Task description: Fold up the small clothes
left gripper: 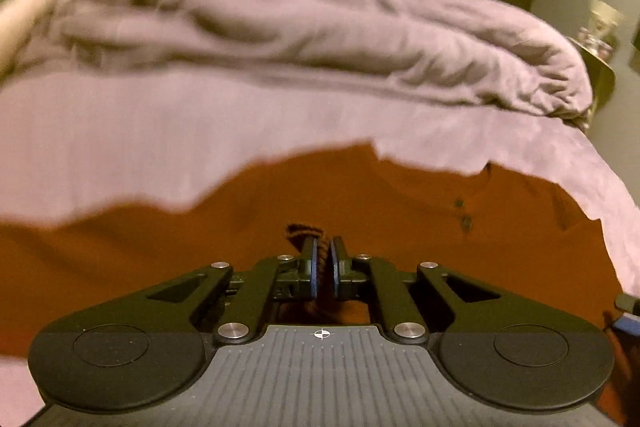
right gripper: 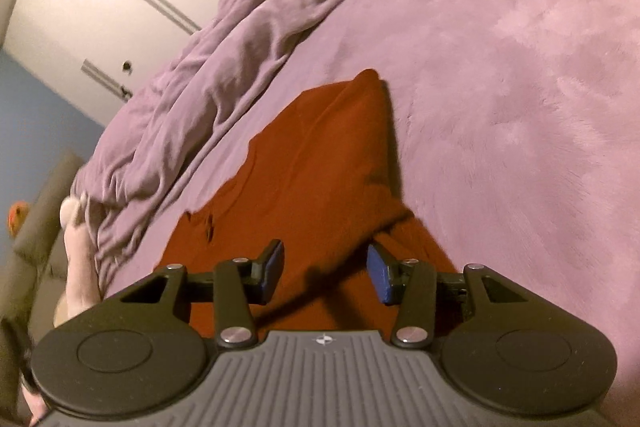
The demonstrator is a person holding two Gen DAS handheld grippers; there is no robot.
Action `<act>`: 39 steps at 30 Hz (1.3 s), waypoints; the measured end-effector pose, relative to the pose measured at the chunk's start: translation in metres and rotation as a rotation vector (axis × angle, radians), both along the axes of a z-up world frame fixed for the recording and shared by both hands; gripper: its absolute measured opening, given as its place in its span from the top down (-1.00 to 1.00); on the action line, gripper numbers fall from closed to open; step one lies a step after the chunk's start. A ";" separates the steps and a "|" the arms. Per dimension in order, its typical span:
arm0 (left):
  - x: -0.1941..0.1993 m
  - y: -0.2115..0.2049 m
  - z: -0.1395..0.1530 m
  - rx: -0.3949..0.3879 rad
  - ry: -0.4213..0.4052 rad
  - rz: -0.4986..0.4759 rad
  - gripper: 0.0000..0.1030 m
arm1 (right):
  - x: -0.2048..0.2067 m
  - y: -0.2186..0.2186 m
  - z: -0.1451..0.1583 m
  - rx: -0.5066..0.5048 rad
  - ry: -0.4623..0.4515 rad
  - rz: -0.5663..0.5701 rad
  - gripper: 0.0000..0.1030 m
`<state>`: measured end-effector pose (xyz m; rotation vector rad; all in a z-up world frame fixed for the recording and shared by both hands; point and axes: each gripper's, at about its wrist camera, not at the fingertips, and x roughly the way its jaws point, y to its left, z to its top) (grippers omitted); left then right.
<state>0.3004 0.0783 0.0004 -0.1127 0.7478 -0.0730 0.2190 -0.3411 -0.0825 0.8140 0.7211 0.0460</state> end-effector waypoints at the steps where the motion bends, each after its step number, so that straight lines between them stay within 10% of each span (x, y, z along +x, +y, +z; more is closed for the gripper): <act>1: 0.001 -0.003 0.005 0.019 -0.023 -0.013 0.83 | 0.005 0.000 -0.001 0.002 0.004 -0.003 0.20; 5: 0.005 -0.007 0.018 0.078 -0.079 -0.029 0.84 | 0.017 0.010 0.003 -0.111 0.010 0.014 0.78; 11: 0.011 -0.001 0.020 0.139 -0.119 0.014 0.93 | 0.018 0.024 0.013 -0.272 -0.063 0.026 0.79; 16: 0.013 0.010 -0.007 0.155 0.018 0.008 0.90 | 0.023 0.031 0.003 -0.361 -0.001 0.088 0.81; 27: -0.053 0.089 -0.003 0.022 0.087 0.170 -0.69 | -0.032 0.064 0.032 -0.532 -0.039 0.203 0.27; 35: -0.114 0.227 -0.011 -0.230 0.091 0.542 -0.67 | -0.074 0.114 0.023 -0.530 -0.038 0.307 -0.03; 39: -0.129 0.295 -0.035 -0.380 0.094 0.718 0.12 | -0.082 0.130 0.022 -0.517 -0.029 0.317 -0.05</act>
